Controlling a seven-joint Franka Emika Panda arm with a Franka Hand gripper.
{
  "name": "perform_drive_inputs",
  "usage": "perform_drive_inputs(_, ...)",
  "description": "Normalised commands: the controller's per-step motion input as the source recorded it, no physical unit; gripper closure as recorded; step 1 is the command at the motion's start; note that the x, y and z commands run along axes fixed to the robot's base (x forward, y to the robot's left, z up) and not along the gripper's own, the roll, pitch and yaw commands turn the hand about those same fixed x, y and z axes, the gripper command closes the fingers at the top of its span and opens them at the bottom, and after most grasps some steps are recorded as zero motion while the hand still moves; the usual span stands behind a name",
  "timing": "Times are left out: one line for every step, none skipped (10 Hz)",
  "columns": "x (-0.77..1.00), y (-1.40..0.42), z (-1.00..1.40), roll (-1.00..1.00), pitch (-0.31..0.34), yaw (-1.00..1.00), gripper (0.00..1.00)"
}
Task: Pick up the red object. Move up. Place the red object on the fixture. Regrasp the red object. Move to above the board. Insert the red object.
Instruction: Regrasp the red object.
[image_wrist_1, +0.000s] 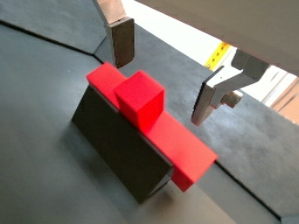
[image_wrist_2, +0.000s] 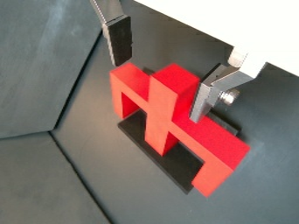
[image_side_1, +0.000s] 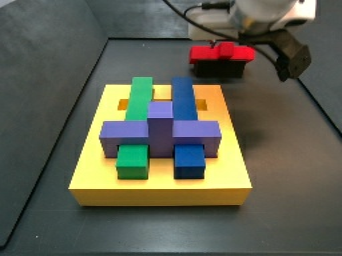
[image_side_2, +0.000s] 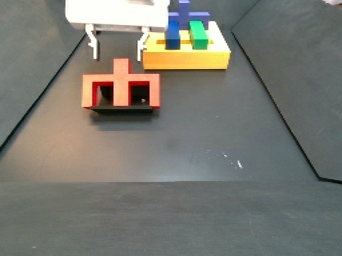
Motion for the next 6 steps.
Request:
perform_drive_inputs(0.10, 0.00, -0.35, 0.30, 0.091, 0.00, 0.00)
perform_drive_inputs(0.00, 0.00, -0.05, 0.00, 0.046, 0.00, 0.00)
perform_drive_inputs(0.02, 0.00, 0.00, 0.00, 0.000, 0.00, 0.00)
perform_drive_inputs(0.00, 0.16, -0.26, 0.15, 0.017, -0.16, 0.00)
perform_drive_inputs(0.00, 0.12, -0.21, 0.10, 0.000, -0.15, 0.00)
perform_drive_inputs(0.00, 0.09, -0.10, 0.07, 0.000, -0.11, 0.00)
